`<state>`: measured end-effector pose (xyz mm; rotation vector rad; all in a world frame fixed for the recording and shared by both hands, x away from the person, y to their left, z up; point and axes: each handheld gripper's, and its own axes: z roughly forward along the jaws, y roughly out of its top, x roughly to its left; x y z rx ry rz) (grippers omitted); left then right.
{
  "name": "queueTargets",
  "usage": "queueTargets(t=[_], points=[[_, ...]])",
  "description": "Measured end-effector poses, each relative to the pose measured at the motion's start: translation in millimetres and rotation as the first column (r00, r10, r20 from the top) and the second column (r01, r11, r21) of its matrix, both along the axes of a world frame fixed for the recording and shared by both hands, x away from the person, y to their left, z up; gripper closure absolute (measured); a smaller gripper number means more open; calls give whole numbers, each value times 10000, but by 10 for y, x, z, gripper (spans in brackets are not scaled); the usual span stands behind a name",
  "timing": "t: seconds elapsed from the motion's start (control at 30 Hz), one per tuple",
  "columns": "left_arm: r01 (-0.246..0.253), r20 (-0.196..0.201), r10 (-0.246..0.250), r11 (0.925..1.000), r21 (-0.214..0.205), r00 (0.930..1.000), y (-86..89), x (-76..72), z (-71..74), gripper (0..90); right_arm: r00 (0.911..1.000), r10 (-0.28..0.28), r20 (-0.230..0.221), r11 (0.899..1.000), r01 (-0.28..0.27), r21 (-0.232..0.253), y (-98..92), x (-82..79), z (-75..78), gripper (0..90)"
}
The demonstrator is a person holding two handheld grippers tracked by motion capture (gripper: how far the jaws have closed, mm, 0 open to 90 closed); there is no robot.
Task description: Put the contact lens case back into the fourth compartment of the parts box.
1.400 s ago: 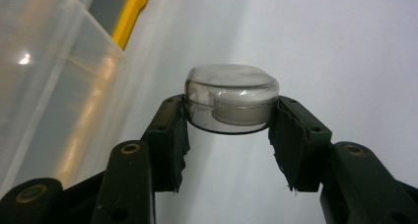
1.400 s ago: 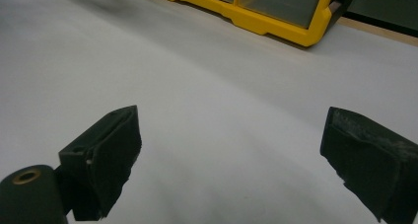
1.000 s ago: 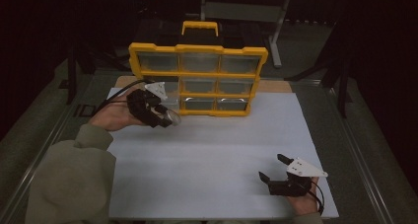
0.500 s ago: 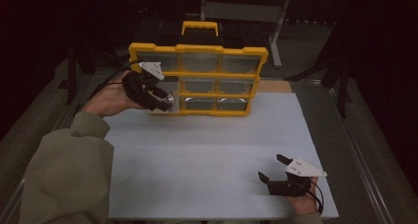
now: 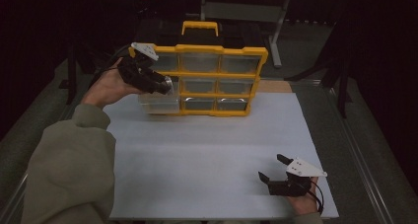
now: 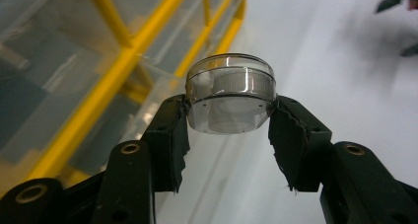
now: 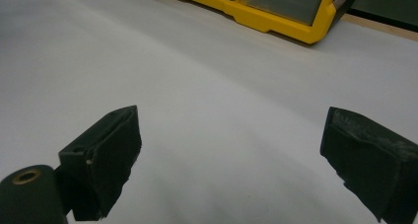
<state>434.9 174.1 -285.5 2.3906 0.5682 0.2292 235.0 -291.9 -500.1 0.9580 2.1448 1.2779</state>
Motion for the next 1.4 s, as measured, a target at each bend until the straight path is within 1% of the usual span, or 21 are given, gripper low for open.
queueTargets(t=[0.03, 0.13, 0.27, 0.33, 0.4, 0.53, 0.6, 0.8, 0.87, 0.93, 1.0, 1.17, 1.23, 1.3, 1.33, 1.37, 1.4], points=[[0, 0, 0, 10000, 0, 10000, 0, 0, 0, 503, 10000, 0, 0, 10000, 0, 0, 0, 0, 0, 77], [-341, 42, 341, 9994, 74, 9994, 6, 47, -33, 503, 10000, -13, 15, 10000, 13, 1, -1, 0, 1, 77], [-450, 3, 450, 9988, 211, 9990, -3, 72, -64, 503, 10000, -11, 6, 10000, 11, 5, -3, 0, 1, 77], [-571, 28, 570, 9977, 358, 9984, -14, 87, -87, 503, 10000, -12, 12, 10000, 12, 0, -2, 0, 1, 77], [-677, -36, 679, 9972, 324, 9977, -23, 95, -108, 503, 10000, -8, 19, 10000, 8, 5, -4, 0, 2, 77], [-897, 11, 897, 9949, 456, 9960, -32, 119, -138, 503, 10000, -29, 18, 10000, 29, 23, -5, -2, 3, 77], [-913, 29, 912, 9946, 499, 9958, -33, 125, -145, 502, 10000, -34, 14, 10000, 34, 29, -5, -3, 4, 77], [-1146, -10, 1148, 9921, 514, 9934, -24, 144, -178, 502, 10000, -37, 13, 10000, 37, 26, -4, -4, 4, 77], [-1274, -42, 1277, 9910, 419, 9918, -9, 155, -194, 502, 10000, -27, 0, 10000, 27, 30, -3, -4, 4, 77], [-1319, -80, 1323, 9906, 370, 9912, -10, 156, -203, 502, 10000, -23, 3, 10000, 23, 31, -4, -5, 4, 77], [-1301, -100, 1308, 9903, 492, 9914, -19, 160, -217, 502, 10000, -28, -1, 10000, 28, 24, -3, -4, 4, 77], [-1314, -197, 1324, 9902, 472, 9910, -41, 170, -243, 502, 10000, -33, -6, 10000, 33, 12, -3, -4, 3, 77], [-1247, -222, 1260, 9908, 531, 9918, -46, 172, -251, 501, 10000, -40, -6, 10000, 40, 13, -4, -5, 4, 77], [-1341, -228, 1355, 9894, 550, 9905, -48, 172, -262, 501, 10000, -38, -3, 10000, 38, 4, -2, -4, 4, 77], [-1360, -293, 1376, 9894, 504, 9901, -44, 175, -268, 500, 10000, -25, -5, 10000, 25, 9, -1, -5, 3, 77], [-1362, -337, 1378, 9897, 436, 9899, -37, 177, -271, 455, 10000, -29, -6, 10000, 29, 13, -2, -5, 3, 77], [-1369, -378, 1381, 9900, 329, 9897, -32, 177, -272, 455, 10000, -29, -6, 10000, 29, 13, -2, -5, 3, 77]])
